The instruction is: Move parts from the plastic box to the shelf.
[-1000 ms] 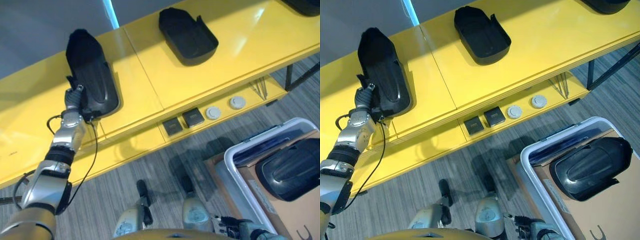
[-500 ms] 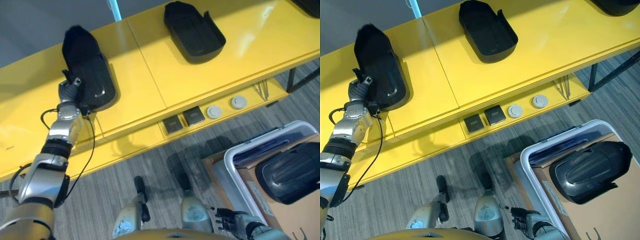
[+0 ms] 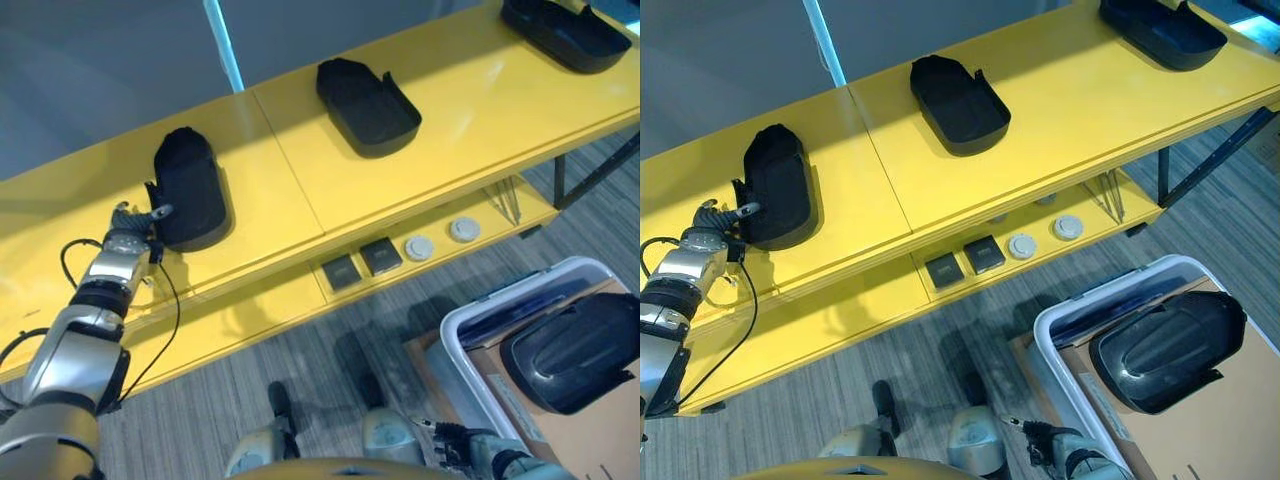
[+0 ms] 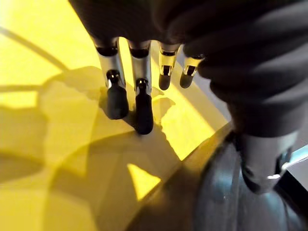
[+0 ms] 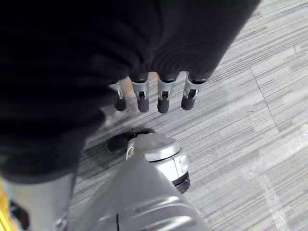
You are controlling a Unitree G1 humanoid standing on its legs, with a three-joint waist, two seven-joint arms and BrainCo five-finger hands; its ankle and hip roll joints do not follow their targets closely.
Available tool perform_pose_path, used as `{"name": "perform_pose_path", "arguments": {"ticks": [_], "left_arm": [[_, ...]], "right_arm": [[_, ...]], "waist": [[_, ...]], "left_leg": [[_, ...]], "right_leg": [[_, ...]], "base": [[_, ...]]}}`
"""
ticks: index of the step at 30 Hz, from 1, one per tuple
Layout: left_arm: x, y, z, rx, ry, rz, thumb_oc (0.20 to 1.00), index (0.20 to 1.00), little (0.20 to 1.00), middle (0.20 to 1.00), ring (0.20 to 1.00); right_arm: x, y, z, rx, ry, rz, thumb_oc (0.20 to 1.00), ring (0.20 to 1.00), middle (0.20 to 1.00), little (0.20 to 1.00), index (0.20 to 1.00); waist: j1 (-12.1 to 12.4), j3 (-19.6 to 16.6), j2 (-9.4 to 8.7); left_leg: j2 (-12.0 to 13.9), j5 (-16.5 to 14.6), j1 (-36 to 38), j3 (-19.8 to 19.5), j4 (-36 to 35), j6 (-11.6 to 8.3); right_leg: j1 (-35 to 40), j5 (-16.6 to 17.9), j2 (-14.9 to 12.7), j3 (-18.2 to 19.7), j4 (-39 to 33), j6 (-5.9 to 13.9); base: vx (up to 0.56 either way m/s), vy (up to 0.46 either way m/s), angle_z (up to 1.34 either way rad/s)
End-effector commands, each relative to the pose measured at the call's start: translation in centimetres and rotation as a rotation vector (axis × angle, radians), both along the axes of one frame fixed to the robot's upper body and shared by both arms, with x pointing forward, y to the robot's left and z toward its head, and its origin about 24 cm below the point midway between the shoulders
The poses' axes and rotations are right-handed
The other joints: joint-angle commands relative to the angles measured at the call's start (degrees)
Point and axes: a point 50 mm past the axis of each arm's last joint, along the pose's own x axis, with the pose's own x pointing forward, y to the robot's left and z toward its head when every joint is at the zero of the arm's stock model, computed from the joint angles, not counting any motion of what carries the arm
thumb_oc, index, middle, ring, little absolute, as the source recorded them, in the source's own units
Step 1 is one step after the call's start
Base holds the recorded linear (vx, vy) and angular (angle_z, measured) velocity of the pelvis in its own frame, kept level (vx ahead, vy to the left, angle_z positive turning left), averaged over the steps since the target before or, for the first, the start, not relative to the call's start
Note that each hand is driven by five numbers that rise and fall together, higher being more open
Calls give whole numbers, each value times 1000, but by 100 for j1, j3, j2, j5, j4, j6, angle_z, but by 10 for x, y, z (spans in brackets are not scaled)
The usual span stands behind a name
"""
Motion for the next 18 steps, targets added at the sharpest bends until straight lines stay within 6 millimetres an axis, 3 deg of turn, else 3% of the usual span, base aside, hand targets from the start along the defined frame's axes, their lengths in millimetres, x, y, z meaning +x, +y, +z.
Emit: {"name": "perform_pose_path", "arguments": {"ticks": [1, 6, 8, 11, 12, 14, 15, 16, 17, 18], "left_arm": [[-1, 12, 10, 70, -53, 61, 1000, 1000, 1000, 1000, 1000], [15, -12, 49, -9, -354, 31, 1000, 1000, 1000, 1000, 1000], [19, -35, 86, -89, -609, -70, 1000, 1000, 1000, 1000, 1000], [12, -55, 105, -103, -758, -138, 1000, 1000, 1000, 1000, 1000], [0, -71, 118, -72, -869, -240, 1000, 1000, 1000, 1000, 1000], [-14, -85, 118, -30, -894, -333, 1000, 1000, 1000, 1000, 1000], [-20, -90, 114, -33, -908, -378, 893, 893, 893, 893, 893], [-29, -97, 110, -25, -912, -432, 573, 573, 573, 573, 573], [-39, -106, 103, -33, -901, -498, 200, 200, 200, 200, 200], [-48, -112, 92, -80, -876, -556, 200, 200, 200, 200, 200]], "right_arm": [[-12, 14, -8, 37, 26, -12, 1000, 1000, 1000, 1000, 1000], [-26, 22, -14, 47, 58, -9, 1000, 1000, 1000, 1000, 1000], [-31, 24, -16, 38, 71, 14, 1000, 1000, 1000, 1000, 1000], [-33, 28, -17, 36, 82, 10, 1000, 1000, 1000, 1000, 1000], [-31, 31, -18, 36, 93, 17, 1000, 1000, 1000, 1000, 1000], [-30, 36, -19, 45, 112, 32, 1000, 1000, 1000, 1000, 1000], [-29, 39, -19, 43, 116, 54, 1000, 1000, 1000, 1000, 1000], [-29, 41, -20, 34, 120, 85, 1000, 1000, 1000, 1000, 1000], [-29, 44, -20, 27, 124, 111, 1000, 1000, 1000, 1000, 1000], [-31, 46, -21, 18, 132, 129, 1000, 1000, 1000, 1000, 1000]], "waist": [[30, -128, -165], [104, -316, -222], [207, -450, -250], [333, -585, -289], [480, -676, -347], [629, -730, -391], [698, -753, -416], [796, -782, -444], [903, -801, -481], [994, -818, -514]], "left_leg": [[150, -298, 239, 95, -7, -146], [184, -366, 342, 113, -7, -146], [192, -396, 393, 94, -7, -140], [192, -431, 459, 49, -7, -135], [189, -456, 500, -29, -7, -122], [178, -480, 543, -118, -7, -99], [175, -482, 554, -155, -7, -87], [163, -503, 580, -223, -7, -67], [149, -468, 564, -272, -7, -37], [138, -543, 599, -330, -7, -21]], "right_leg": [[-261, 118, -231, -130, -21, 80], [-135, 66, -238, -244, -21, 113], [-40, 29, -245, -334, -21, 103], [77, -10, -259, -421, -21, 93], [168, -44, -266, -496, -21, 71], [266, -86, -270, -569, -21, 37], [303, -102, -264, -606, -21, 17], [367, -135, -263, -648, -21, -1], [385, -112, -262, -687, -21, -23], [453, -184, -260, -729, -21, -23]], "base": [[0, 0, 0], [-4, -50, 2], [6, -42, 6], [37, -34, 7], [40, -38, 11], [46, -32, 9], [62, -20, 19], [41, -22, 27], [78, -26, 23], [27, -23, 28]]}}
